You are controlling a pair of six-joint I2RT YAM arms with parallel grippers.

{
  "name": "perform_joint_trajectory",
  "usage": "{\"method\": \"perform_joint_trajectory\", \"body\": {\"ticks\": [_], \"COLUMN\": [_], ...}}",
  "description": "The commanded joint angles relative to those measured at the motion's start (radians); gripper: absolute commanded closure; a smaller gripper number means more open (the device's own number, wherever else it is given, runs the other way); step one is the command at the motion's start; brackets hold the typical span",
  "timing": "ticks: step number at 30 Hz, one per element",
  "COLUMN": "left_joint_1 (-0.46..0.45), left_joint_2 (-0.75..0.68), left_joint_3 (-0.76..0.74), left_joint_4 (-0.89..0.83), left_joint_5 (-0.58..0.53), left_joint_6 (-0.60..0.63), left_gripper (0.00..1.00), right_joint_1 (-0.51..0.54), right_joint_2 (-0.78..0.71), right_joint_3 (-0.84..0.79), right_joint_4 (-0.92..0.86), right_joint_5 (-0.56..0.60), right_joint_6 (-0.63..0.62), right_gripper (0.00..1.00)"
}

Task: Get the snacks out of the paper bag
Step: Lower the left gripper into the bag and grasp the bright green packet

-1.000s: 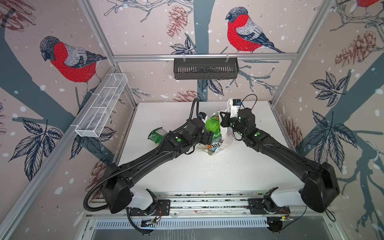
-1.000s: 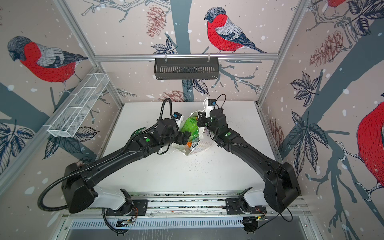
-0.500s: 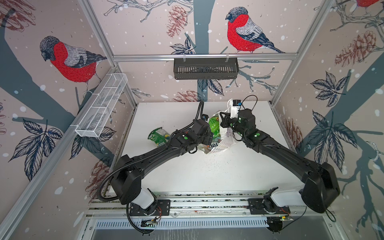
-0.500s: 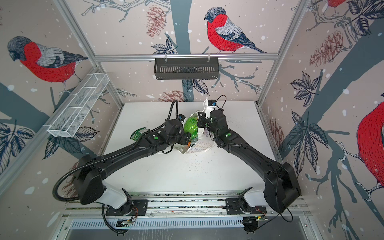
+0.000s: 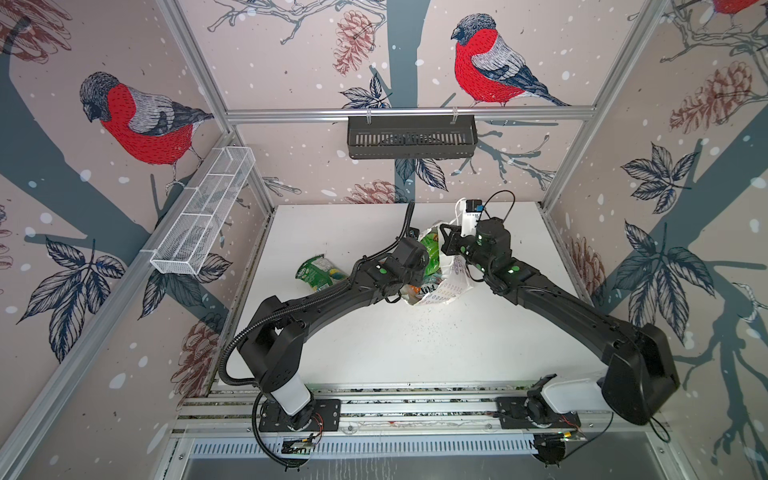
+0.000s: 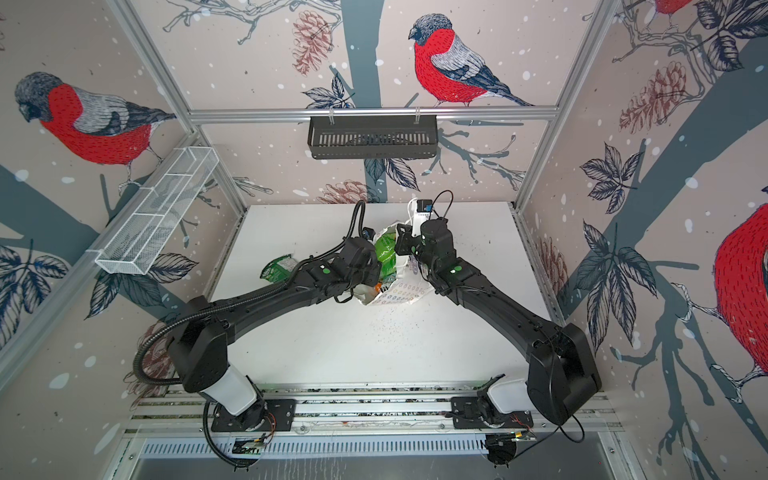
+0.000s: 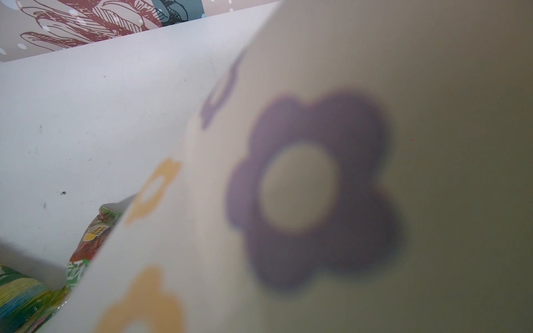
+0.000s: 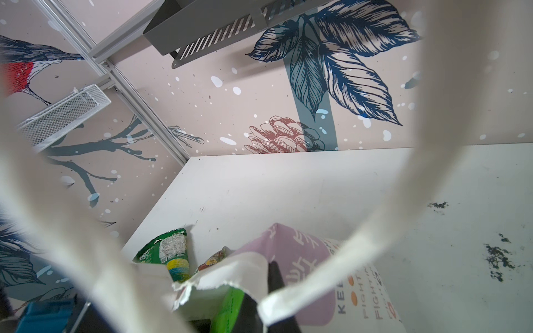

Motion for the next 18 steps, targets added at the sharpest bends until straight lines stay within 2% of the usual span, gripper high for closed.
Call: {"method": "perform_joint_trajectory", "body": {"ticks": [1, 6, 18], "left_joint_1": [0.001, 0.002, 0.011], "left_joint_2": [0.019, 0.04, 0.064], "left_joint_3": [0.016, 0.02, 0.063], "left_joint_4": [-0.004, 0.001, -0.026], "left_joint_5": [-0.026, -0.042, -0.058], "left_joint_6": [-0.018, -0.021, -0.016], "left_gripper": [0.47, 0.54, 0.97], "right_joint_1": [-0.006, -0.013, -0.026], "right_joint_2": [0.006, 0.011, 0.022], "right_joint_3": [-0.001, -0.001, 0.001], "right_joint_4": [0.069, 0.072, 0.067], "right_joint_5": [-0.029, -0.041, -0.052], "right_joint_6": [0.013, 0.019, 0.022], "right_gripper": [1.0, 1.0, 1.0]}}
